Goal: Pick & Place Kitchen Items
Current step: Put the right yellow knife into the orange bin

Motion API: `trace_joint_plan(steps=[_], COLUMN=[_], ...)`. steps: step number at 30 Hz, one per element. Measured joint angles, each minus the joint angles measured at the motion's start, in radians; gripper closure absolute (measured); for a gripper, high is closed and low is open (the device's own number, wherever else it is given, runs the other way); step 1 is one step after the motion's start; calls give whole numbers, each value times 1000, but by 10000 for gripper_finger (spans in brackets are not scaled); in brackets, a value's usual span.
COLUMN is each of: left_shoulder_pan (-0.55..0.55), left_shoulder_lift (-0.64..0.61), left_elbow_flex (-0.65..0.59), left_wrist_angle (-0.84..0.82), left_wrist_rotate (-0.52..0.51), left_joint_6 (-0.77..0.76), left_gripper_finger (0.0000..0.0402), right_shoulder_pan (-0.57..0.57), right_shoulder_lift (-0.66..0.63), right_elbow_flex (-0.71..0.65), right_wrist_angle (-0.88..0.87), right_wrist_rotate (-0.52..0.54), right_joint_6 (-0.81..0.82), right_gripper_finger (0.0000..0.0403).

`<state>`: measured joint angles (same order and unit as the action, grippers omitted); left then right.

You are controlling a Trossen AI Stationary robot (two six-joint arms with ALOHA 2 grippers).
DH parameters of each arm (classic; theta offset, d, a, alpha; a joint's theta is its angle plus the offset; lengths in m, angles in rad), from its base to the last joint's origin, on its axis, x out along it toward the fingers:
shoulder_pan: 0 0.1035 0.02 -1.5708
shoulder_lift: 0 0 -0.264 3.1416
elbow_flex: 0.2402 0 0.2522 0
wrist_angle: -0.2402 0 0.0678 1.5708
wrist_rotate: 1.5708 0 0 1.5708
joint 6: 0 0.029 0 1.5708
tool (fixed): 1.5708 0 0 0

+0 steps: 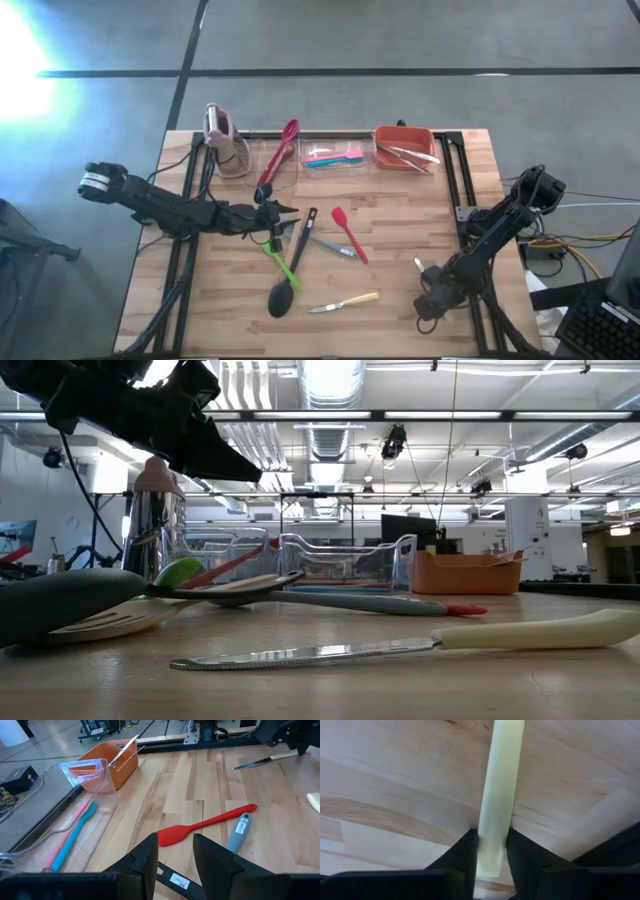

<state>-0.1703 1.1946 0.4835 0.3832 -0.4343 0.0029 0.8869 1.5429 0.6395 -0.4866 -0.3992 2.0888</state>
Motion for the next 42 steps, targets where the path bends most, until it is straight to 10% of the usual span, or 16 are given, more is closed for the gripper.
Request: trace_joint_plan(steps=[12,31,42], left_shoulder_pan=[-1,18,100], left_shoulder_lift=[0,0,0], left_elbow_flex=[0,0,-102], left_wrist_angle=[-1,8,298], left_wrist_rotate=[0,9,237], left_joint_6=[0,-52,-101], left_gripper_finger=[275,276,275], right_shoulder_pan=[-41,-42,-54], right_shoulder_lift=[-9,-31,-34], right_elbow_flex=[25,57,58], right_wrist_angle=[-29,-32,-37], right_wrist_rotate=[-14,244,389], right_joint_6=[-116,-177,-259], right_gripper_finger=[345,345,346])
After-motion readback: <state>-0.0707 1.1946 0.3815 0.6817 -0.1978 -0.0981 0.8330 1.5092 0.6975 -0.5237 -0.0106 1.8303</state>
